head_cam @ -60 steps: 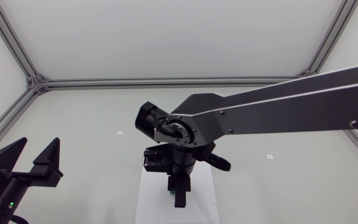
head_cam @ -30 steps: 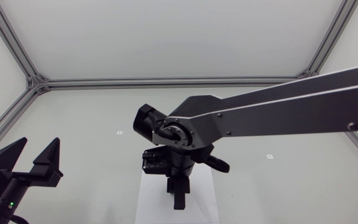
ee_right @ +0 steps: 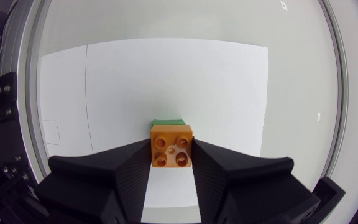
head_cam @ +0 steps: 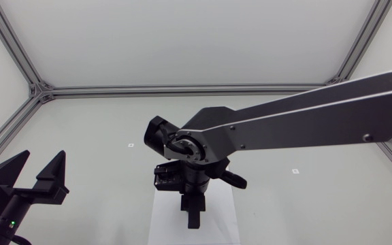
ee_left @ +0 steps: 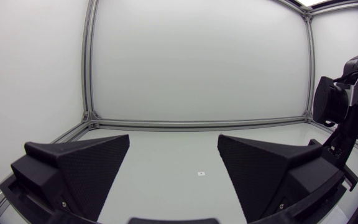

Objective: Pick up the orange 2x2 brick with the right arm and stack it on top of the green 2x2 brick in the center

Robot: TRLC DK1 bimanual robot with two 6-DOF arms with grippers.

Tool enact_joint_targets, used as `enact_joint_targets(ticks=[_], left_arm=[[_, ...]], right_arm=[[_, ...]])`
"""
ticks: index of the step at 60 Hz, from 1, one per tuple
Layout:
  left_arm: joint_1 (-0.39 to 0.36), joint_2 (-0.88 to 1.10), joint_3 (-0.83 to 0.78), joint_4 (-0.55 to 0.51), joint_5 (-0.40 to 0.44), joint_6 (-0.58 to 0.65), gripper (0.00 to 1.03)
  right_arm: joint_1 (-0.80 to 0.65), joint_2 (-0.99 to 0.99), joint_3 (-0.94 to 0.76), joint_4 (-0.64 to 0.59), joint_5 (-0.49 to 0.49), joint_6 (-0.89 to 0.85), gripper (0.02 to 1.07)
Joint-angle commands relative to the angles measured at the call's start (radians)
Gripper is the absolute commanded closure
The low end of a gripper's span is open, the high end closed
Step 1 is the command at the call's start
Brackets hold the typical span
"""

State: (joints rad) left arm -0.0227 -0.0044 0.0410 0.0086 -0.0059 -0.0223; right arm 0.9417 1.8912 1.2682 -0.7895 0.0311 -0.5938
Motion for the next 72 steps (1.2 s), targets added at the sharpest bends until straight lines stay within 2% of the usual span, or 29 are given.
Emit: enact_joint_targets(ticks=[1,72], left_arm=[[0.003,-0.008,-0.041,-0.013,0.004,0.013,0.04],[0.003,-0.008,-0.041,-0.015,0.004,0.013,0.04]], right_arm=[[0.009,0.026,0.016,-0.004,0.01,0.009,1.02],[0.012,0.048,-0.004,-0.03,0.007,0.005,1.02]])
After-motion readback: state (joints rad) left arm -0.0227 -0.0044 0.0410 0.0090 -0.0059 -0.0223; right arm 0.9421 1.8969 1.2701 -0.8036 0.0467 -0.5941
